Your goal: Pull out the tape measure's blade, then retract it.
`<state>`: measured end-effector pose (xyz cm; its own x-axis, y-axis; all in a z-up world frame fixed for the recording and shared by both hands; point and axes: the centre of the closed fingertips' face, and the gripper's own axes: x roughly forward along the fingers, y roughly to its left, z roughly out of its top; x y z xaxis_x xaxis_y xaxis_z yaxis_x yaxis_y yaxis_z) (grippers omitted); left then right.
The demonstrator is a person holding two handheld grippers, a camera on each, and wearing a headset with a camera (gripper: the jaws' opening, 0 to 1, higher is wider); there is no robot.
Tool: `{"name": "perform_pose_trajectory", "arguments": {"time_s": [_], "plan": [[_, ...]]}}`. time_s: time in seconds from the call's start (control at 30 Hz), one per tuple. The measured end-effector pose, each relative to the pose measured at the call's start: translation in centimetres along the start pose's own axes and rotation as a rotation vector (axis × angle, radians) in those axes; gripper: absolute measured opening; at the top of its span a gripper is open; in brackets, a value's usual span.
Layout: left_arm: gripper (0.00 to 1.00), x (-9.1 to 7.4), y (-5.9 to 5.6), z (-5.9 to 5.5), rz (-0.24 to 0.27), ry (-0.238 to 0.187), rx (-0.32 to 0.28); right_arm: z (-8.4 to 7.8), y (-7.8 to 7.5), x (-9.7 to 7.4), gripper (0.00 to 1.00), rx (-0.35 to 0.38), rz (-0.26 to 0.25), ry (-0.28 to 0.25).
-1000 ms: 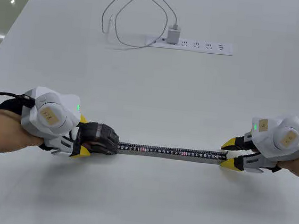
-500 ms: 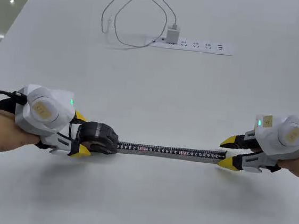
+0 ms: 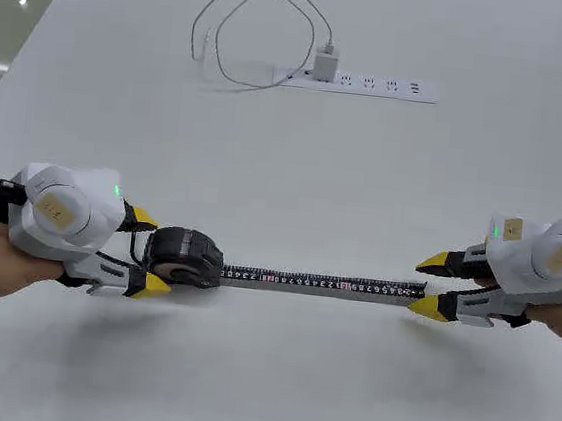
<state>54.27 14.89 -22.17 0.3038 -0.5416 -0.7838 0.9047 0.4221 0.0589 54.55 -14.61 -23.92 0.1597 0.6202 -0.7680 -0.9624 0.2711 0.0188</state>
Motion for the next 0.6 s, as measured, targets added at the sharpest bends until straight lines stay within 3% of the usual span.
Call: {"name": "perform_pose_trajectory", "arguments": {"time_s": [0.23, 0.6], "plan": [[0.5, -0.8, 0.1, 0.4, 0.041, -0.049, -0.038, 0.4, 0.1, -0.2, 0.33, 0.03, -0.035, -0.022], [0.55, -1.4, -0.3, 0.4, 0.074, -0.086, -0.083, 0.9, 0.7, -0.9, 0.45, 0.088, -0.091, -0.06]]}}
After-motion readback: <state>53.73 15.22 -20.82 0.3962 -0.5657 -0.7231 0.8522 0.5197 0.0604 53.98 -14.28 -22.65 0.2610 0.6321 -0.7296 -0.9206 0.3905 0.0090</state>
